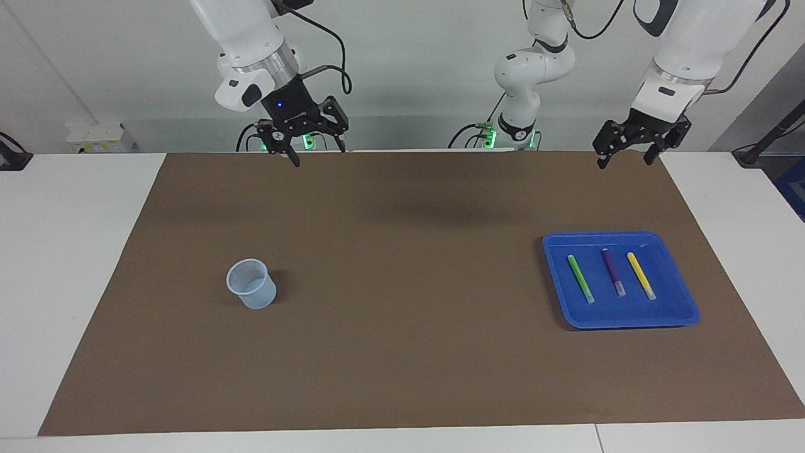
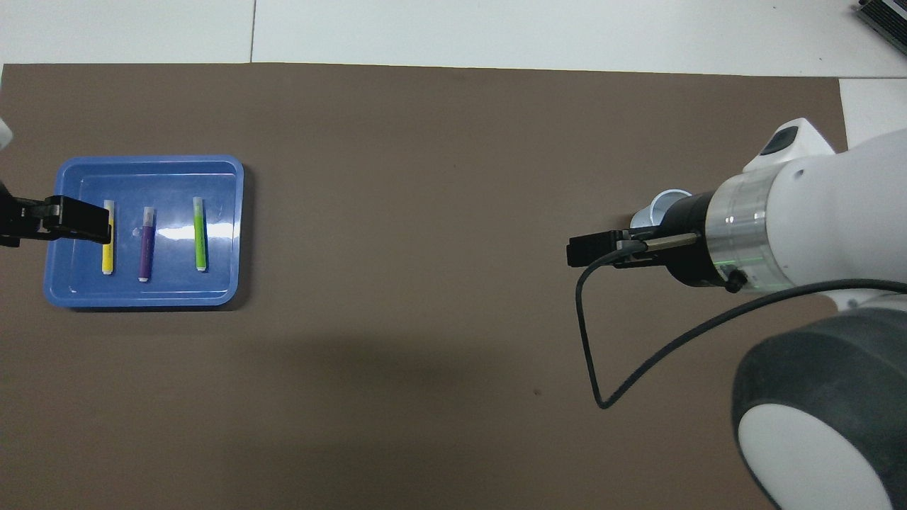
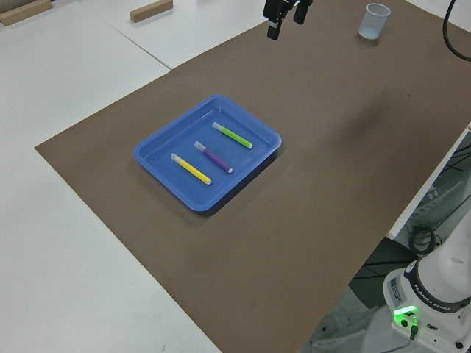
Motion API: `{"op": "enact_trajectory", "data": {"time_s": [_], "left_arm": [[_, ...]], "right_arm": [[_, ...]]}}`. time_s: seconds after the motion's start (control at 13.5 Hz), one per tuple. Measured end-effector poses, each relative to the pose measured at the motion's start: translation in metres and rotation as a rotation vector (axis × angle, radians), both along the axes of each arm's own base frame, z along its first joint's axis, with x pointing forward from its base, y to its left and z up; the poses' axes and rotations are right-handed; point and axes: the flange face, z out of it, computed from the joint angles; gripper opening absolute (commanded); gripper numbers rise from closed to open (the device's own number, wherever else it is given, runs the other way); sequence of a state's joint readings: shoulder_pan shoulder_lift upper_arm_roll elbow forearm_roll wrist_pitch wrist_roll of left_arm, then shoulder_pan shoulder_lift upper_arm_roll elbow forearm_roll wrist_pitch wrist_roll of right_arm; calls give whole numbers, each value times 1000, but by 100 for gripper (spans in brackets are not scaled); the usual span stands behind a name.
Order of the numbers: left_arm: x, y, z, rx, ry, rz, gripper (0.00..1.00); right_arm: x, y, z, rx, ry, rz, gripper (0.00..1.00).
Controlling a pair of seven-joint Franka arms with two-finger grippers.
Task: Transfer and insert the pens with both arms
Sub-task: 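Move the right gripper from the cup toward the table center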
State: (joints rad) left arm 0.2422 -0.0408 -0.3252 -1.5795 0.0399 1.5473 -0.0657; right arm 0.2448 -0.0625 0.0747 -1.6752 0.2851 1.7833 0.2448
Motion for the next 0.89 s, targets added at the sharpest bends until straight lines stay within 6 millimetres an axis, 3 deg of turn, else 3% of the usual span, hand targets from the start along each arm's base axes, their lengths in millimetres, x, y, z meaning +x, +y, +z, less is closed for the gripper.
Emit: {"op": "enact_trajectory", "data": {"time_s": [0.59,0.89], "left_arm": [[0,0,0,0,0,0,100],[0,0,0,0,0,0,100]], "right_arm": [[6,66,-31,99,37,-95,100],[-6,103,-36,122,57,-143,100]]}}
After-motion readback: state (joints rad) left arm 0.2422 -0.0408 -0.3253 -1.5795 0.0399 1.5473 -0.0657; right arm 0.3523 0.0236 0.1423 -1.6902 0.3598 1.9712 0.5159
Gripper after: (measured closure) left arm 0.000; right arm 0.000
